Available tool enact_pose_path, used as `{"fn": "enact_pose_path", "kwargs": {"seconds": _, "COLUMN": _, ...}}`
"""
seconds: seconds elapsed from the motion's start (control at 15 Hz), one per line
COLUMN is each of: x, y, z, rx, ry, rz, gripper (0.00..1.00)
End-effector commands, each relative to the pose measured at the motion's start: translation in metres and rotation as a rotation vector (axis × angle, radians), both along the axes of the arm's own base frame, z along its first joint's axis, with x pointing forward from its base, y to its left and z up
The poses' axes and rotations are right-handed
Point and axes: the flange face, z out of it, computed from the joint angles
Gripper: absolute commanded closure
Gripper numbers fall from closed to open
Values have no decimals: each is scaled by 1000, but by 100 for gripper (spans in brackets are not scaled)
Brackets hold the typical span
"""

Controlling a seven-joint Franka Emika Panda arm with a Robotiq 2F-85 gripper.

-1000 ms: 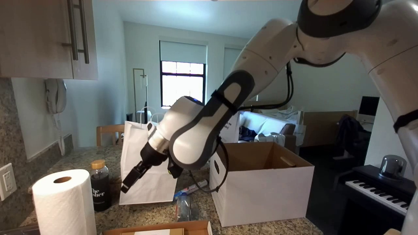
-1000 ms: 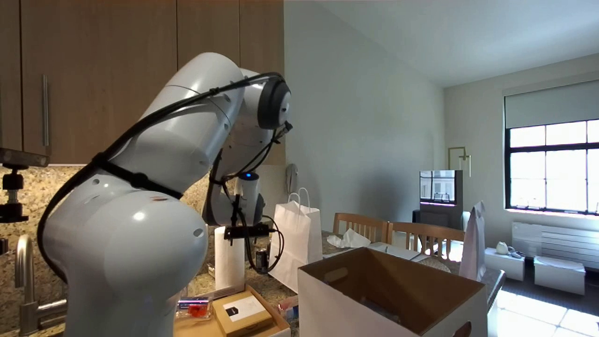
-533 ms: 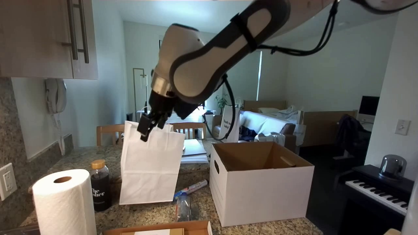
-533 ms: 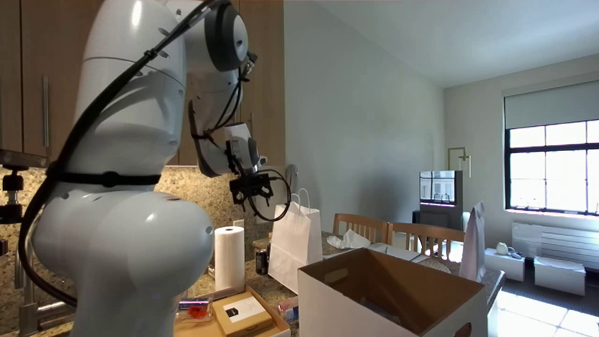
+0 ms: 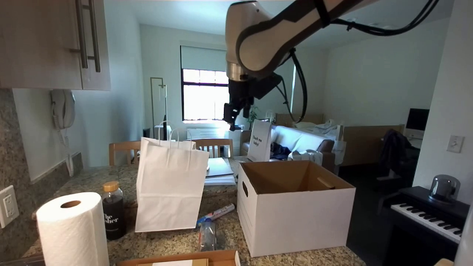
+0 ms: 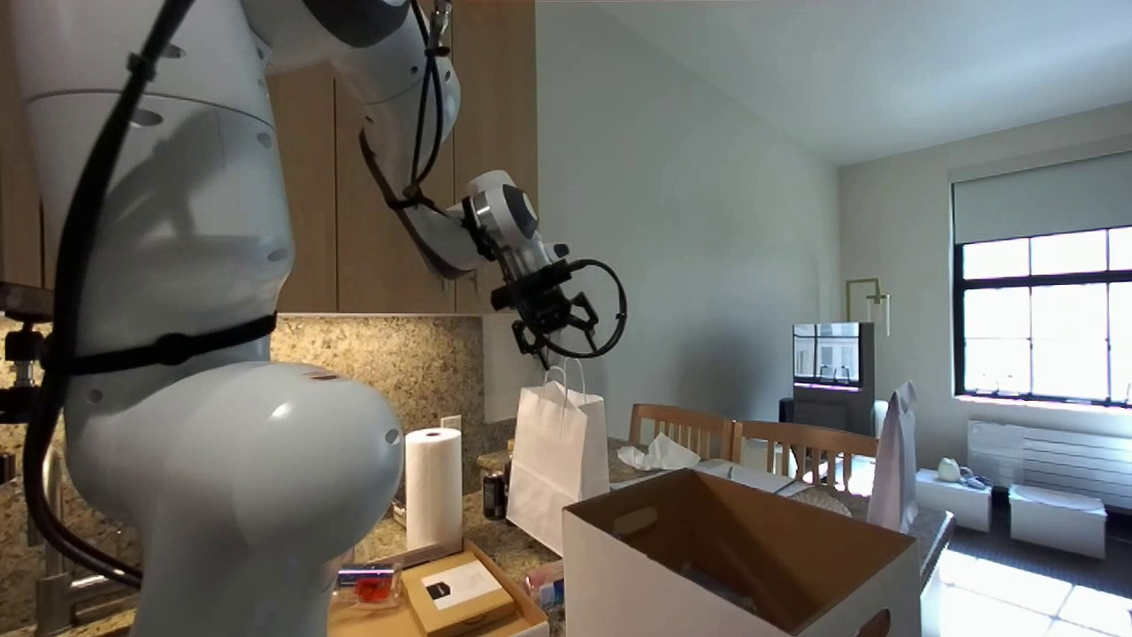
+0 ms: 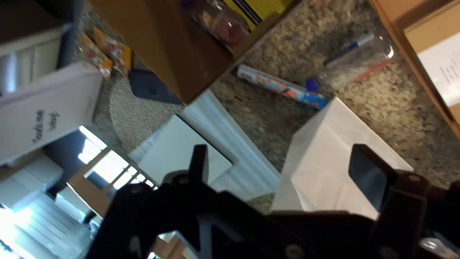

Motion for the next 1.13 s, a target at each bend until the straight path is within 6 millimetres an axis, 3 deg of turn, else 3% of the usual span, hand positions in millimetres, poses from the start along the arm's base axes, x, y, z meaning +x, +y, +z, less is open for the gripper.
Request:
{"fn": "enact_pose_path", "kwargs": {"seconds": 0.0, "x": -20, "y": -70, "z": 1, "rx": -90, "ry": 59, "rz": -176, "gripper": 0}}
{"fn": "enact_pose_path", "kwargs": {"seconds": 0.33, "x": -40, "y": -187, "z": -9, "rx": 21, "ry": 307, "rz": -363, "gripper": 0}}
{"fn": "enact_pose_path", "kwargs": {"seconds": 0.6, "x": -38, "y": -276, "z": -46, "rx": 160, "ry": 426, "rz": -473, "gripper": 0}}
{"fn": "enact_pose_path", "kwargs": {"seconds": 0.67, "x": -39, "y": -253, "z": -30, "rx": 102, "ry": 391, "rz": -458, "gripper": 0}}
{"fn": "enact_pose_path", "kwargs": {"seconds": 0.8, "x": -40, "y": -280, "z": -44, "rx": 133, "ry": 423, "rz": -491, "gripper": 0}}
{"fn": "enact_pose_path", "kwargs": {"seconds": 1.07, "x": -37, "y": -275, "z": -49, "rx": 133, "ry": 432, "rz": -484, "gripper": 0}}
